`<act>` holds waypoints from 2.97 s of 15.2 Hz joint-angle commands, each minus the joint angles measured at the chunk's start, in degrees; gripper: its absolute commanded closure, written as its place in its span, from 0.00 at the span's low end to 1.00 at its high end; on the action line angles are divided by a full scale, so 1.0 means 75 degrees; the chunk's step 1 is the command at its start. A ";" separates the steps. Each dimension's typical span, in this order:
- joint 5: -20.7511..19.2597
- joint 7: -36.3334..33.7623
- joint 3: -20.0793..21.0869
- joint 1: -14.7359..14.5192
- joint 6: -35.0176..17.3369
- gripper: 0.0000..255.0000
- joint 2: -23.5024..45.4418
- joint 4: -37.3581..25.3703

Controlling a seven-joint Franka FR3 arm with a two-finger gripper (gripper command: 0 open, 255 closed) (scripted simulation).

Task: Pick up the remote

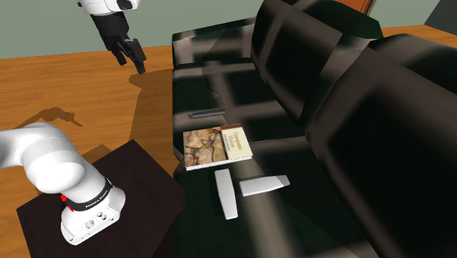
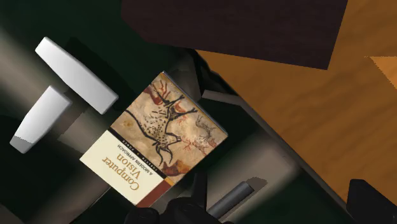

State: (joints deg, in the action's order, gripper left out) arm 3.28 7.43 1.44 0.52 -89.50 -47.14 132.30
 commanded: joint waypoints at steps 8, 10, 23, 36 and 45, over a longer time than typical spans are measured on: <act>-0.0334 0.0025 -0.0457 0.0485 -0.1393 0.00 0.1060 0.0448; -0.0416 0.0027 -0.0593 0.0618 -0.1783 0.00 0.1421 0.0507; -0.0643 0.0072 -0.1523 0.1369 -0.4059 0.00 0.4229 0.0156; 0.0045 0.0438 -0.2314 0.2072 -0.5520 0.00 0.7466 -0.1363; 0.0848 0.0715 -0.2484 0.2869 -0.5897 0.00 0.9757 -0.3030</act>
State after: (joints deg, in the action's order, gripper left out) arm 8.96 12.78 -17.17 21.36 -133.65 23.94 111.40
